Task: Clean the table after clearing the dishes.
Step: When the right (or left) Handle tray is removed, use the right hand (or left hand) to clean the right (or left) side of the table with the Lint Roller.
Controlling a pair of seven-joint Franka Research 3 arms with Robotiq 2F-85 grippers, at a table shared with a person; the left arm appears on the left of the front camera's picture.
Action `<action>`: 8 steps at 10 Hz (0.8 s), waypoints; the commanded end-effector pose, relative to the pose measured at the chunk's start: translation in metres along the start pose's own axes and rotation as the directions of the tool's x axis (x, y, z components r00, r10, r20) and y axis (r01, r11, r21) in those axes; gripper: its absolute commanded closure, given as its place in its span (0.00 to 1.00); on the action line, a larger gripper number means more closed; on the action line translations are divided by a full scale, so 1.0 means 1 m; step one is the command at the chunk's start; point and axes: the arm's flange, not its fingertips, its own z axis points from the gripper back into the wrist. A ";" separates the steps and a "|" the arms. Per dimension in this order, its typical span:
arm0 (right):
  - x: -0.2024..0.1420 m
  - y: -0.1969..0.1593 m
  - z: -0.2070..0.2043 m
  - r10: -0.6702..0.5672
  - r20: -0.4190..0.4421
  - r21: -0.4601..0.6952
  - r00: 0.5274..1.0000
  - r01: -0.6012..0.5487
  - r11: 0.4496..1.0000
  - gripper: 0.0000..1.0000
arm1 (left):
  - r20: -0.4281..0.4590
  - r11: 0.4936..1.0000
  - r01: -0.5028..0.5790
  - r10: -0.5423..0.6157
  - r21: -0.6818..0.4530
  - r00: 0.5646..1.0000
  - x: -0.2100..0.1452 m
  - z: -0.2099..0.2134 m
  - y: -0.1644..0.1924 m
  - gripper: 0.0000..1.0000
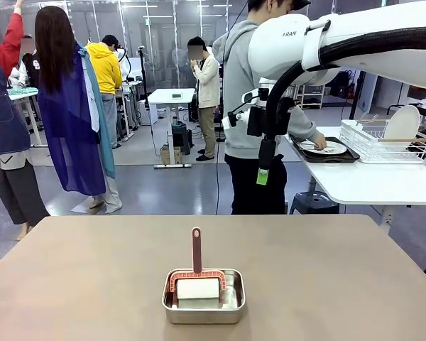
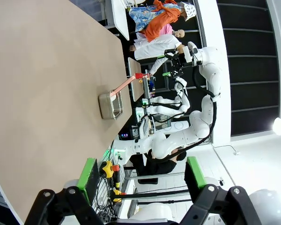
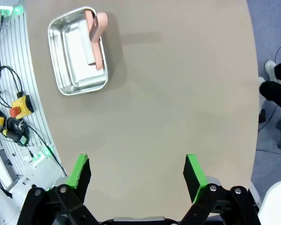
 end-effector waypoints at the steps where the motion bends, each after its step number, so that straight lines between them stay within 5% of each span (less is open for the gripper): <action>1: 0.030 0.009 -0.022 0.098 0.021 -0.004 0.995 -0.098 0.995 0.00 | -0.004 1.000 0.008 -0.008 0.011 1.000 -0.007 -0.001 -0.002 0.07; 8: 0.121 0.041 -0.119 0.231 -0.102 0.060 0.967 -0.226 0.972 0.00 | -0.004 1.000 0.008 -0.008 0.011 1.000 -0.007 -0.001 -0.002 0.07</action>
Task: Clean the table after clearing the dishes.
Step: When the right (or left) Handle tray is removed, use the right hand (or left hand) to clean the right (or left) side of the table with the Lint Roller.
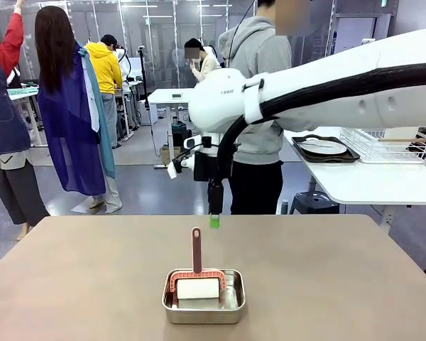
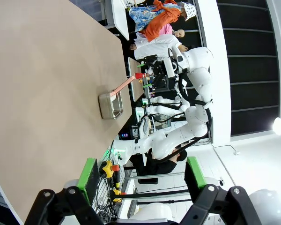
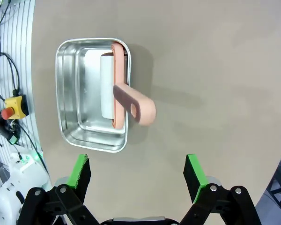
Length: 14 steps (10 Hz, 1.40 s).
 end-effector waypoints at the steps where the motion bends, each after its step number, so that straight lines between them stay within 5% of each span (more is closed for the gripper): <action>1: 0.016 -0.006 -0.004 0.003 -0.042 -0.001 0.999 -0.003 1.000 0.00 | -0.003 1.000 0.008 -0.008 0.012 1.000 -0.007 -0.001 -0.002 0.07; 14: 0.058 -0.036 -0.036 -0.008 -0.088 0.167 0.996 0.023 0.986 0.00 | -0.003 1.000 0.008 -0.008 0.012 1.000 -0.007 -0.001 -0.002 0.07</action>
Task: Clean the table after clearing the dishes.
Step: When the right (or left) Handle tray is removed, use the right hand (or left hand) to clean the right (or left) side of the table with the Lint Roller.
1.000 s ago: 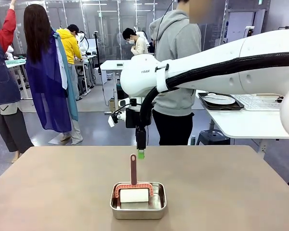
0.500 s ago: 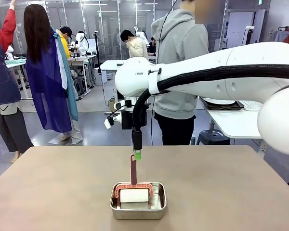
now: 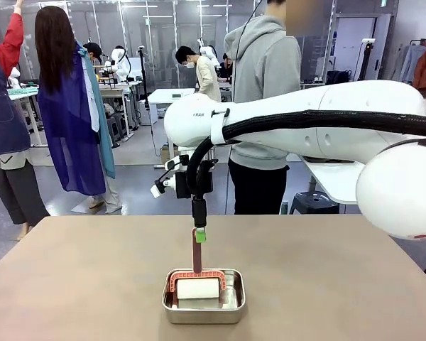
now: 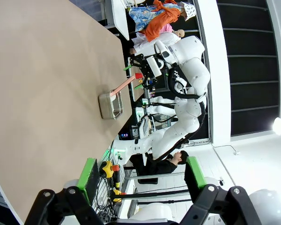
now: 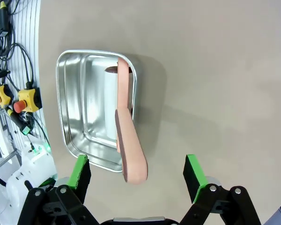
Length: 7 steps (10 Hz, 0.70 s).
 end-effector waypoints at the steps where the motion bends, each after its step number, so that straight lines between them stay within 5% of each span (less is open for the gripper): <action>1: 0.018 -0.003 0.006 -0.039 0.001 0.018 0.999 0.039 0.999 0.00 | -0.003 1.000 0.008 -0.008 0.012 1.000 -0.007 -0.001 -0.002 0.07; 6: 0.021 0.000 -0.018 -0.004 -0.023 0.077 1.000 0.006 0.997 0.00 | -0.003 1.000 0.008 -0.008 0.012 1.000 -0.007 -0.001 -0.002 0.07; 7: 0.020 0.001 -0.020 -0.005 -0.014 0.073 1.000 0.006 0.997 0.18 | -0.003 1.000 0.008 -0.008 0.012 1.000 -0.007 -0.001 -0.002 0.07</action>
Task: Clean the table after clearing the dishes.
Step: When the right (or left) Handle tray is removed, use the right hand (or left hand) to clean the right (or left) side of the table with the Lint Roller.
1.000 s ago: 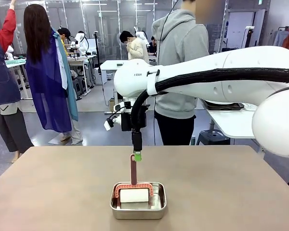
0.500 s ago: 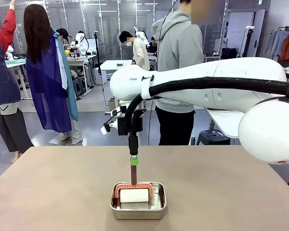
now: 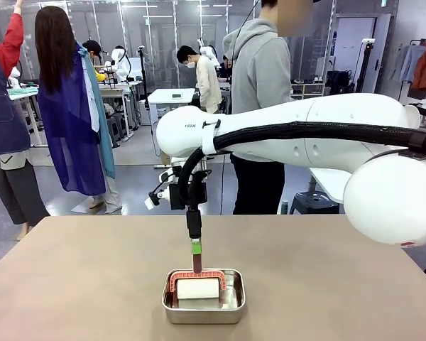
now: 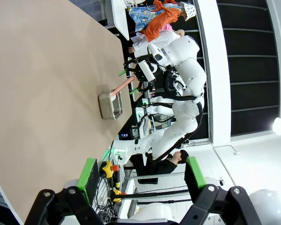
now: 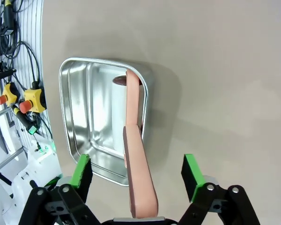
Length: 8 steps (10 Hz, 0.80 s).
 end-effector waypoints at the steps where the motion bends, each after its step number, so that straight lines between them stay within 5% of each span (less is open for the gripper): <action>1: 0.004 0.001 0.005 -0.005 0.021 0.010 1.000 0.005 1.000 0.60 | -0.003 1.000 0.008 -0.008 0.012 1.000 -0.008 -0.001 -0.002 0.07; 2: 0.004 0.001 0.004 0.000 0.017 0.013 1.000 -0.001 1.000 0.77 | -0.003 1.000 0.008 -0.008 0.012 1.000 -0.008 -0.001 -0.002 0.07; 3: 0.003 0.000 0.002 0.002 0.013 0.016 1.000 -0.003 1.000 0.65 | -0.003 1.000 0.008 -0.008 0.012 1.000 -0.008 -0.001 -0.002 0.07; 4: 0.002 0.000 0.002 0.000 0.015 0.011 1.000 0.000 1.000 1.00 | -0.003 1.000 0.008 -0.008 0.012 1.000 -0.008 -0.001 -0.002 0.07; 8: -0.004 0.009 0.004 -0.010 0.027 -0.014 1.000 0.010 1.000 1.00 | -0.003 1.000 0.008 -0.008 0.012 1.000 -0.008 -0.001 -0.002 0.07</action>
